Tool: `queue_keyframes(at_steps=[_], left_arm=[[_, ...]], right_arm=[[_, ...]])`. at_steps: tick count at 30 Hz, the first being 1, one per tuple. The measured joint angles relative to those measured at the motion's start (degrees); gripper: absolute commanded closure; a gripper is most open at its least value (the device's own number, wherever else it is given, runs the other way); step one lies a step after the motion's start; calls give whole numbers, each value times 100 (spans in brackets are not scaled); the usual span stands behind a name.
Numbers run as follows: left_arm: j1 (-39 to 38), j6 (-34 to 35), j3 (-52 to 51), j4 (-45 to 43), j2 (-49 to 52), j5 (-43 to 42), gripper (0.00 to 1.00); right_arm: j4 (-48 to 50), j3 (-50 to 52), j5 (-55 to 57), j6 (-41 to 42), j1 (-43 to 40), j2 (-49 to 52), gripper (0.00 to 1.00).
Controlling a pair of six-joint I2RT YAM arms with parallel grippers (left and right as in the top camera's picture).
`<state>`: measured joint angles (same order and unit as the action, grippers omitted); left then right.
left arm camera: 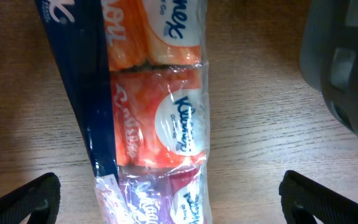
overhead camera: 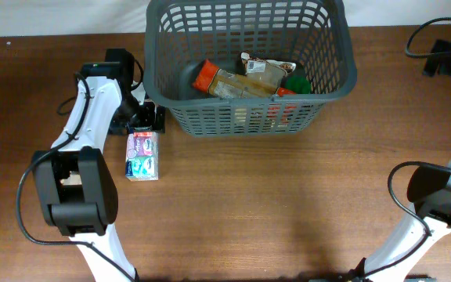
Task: Pack container
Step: 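Move the left gripper over the Kleenex tissue pack and grasp it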
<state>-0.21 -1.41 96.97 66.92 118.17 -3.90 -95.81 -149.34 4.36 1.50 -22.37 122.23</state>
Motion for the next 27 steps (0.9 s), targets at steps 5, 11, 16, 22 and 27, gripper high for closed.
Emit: queue_keyframes(at_steps=[5, 11, 16, 22, 27], left_arm=[[0, 92, 0, -11, 214, 109, 0], [0, 133, 0, -24, 568, 175, 0], [0, 146, 0, -59, 688, 201, 0], [0, 146, 0, -109, 719, 203, 2], [0, 153, 0, -127, 721, 208, 48]], right_arm=[[2, 0, 0, -2, 0, 0, 1], [2, 0, 0, 2, 0, 0, 1], [2, 0, 0, 4, 0, 0, 1], [2, 0, 0, 0, 0, 0, 1], [0, 0, 0, 2, 0, 0, 1]])
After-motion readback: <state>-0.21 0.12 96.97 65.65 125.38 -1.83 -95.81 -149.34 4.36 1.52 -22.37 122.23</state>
